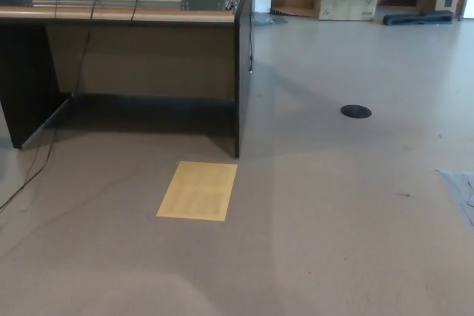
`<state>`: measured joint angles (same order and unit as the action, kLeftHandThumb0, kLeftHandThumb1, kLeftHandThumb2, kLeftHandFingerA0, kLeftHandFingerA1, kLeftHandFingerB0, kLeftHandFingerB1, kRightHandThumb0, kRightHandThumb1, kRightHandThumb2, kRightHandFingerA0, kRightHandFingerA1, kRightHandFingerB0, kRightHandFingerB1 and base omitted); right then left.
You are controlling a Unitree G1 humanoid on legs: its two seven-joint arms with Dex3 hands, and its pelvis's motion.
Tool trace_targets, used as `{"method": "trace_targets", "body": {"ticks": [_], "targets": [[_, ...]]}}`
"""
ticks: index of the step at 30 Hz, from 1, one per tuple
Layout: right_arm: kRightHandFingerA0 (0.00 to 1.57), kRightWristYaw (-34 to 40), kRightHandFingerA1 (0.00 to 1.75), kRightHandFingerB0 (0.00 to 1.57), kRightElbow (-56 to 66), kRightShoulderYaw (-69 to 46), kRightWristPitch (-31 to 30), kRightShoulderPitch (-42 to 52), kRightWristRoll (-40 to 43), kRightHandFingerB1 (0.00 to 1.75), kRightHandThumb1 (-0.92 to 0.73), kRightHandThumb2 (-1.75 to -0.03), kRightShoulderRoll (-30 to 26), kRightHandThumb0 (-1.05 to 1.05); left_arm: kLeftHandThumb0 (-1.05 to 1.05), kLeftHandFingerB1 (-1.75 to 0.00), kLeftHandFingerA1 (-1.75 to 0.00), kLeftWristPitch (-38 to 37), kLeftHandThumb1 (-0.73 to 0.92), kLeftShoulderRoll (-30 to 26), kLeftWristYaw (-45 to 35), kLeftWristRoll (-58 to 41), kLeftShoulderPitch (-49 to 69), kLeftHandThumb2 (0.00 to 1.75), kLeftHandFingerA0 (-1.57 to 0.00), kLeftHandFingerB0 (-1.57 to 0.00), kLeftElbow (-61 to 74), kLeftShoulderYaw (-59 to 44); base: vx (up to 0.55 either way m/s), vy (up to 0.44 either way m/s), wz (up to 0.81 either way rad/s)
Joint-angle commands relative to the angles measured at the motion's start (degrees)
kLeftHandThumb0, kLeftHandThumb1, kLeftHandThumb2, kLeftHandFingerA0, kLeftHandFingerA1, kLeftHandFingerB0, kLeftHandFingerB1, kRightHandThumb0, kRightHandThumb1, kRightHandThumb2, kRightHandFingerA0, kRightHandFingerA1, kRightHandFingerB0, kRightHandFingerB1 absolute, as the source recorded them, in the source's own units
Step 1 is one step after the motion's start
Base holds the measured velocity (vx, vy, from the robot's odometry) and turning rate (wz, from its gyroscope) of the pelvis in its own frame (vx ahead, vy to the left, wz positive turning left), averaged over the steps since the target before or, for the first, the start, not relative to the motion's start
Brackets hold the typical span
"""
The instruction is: The robot extends its left hand to pick up an emotional support dumpling from the palm of a person and brings its hand down by its side. Then it extends its arm again to hand the dumpling back to the person.
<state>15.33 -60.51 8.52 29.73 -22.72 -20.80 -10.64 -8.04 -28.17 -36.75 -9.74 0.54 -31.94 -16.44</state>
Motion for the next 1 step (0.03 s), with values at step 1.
{"method": "trace_targets", "body": {"ticks": [1], "targets": [[0.85,1.6,0.53,0.75,-1.3,-2.3,-0.4,1.5,2.6,0.47,-0.55,-0.57,0.0,-0.25,-0.38,-0.47,-0.48,-23.9,0.3,-1.6,15.1,12.6,0.9,0.94,-0.01,0.0,-8.5,2.3,0.0,0.0,0.0]]}}
